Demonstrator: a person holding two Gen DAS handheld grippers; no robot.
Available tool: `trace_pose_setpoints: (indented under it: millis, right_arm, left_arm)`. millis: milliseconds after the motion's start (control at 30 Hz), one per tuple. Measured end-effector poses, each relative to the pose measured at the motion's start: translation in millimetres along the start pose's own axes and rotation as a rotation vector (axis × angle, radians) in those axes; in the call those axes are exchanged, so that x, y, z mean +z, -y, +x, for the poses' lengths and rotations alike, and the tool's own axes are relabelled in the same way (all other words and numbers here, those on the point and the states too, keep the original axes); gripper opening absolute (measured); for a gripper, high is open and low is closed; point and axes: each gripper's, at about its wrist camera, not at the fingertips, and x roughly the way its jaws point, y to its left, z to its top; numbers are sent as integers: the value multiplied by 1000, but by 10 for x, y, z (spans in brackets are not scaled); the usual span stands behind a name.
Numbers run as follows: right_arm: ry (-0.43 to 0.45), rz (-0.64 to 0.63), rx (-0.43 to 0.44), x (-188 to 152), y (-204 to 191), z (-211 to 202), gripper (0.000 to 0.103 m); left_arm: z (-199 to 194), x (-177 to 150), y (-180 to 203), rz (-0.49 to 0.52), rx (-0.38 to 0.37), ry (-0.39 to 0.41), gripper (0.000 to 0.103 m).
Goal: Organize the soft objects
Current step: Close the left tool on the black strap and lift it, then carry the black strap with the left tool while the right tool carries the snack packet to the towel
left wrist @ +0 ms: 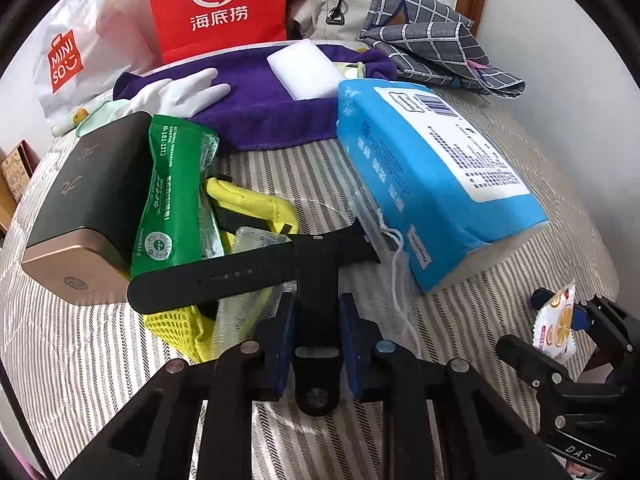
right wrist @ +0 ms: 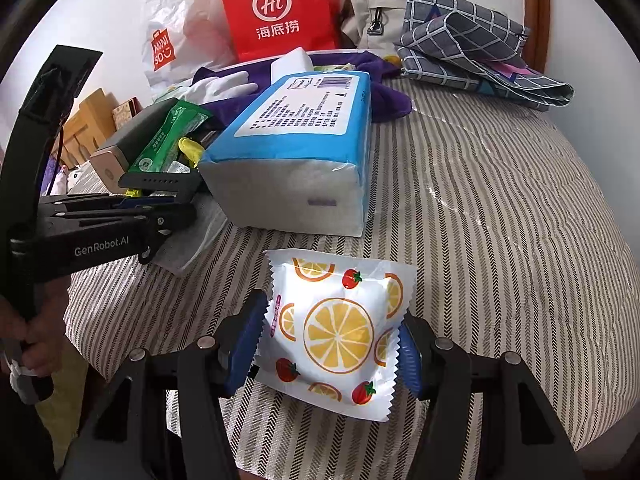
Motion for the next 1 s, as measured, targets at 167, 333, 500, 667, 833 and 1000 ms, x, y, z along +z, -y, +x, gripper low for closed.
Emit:
trace_pose_setpoints:
  millis: [167, 333, 500, 667, 833, 1000]
  right_arm:
    - [15, 10, 0, 40, 4, -103, 59]
    - [43, -1, 2, 124, -56, -254, 59]
    - [66, -14, 4, 233, -131, -386, 59]
    - [87, -22, -10, 354, -194, -491, 59]
    - [98, -16, -4, 480, -280, -555, 59]
    - [110, 14, 32, 607, -335, -612, 59]
  left_arm:
    - [-85, -16, 6, -16, -50, 0, 21]
    - [-221, -5, -24, -27, -63, 23, 21]
    - [-420, 1, -158, -61, -67, 62, 21]
    - [-586, -7, -353, -106, -55, 93, 21]
    - [-703, -16, -608, -153, -37, 109, 21]
    - [-784, -1, -857, -207, -21, 124, 21]
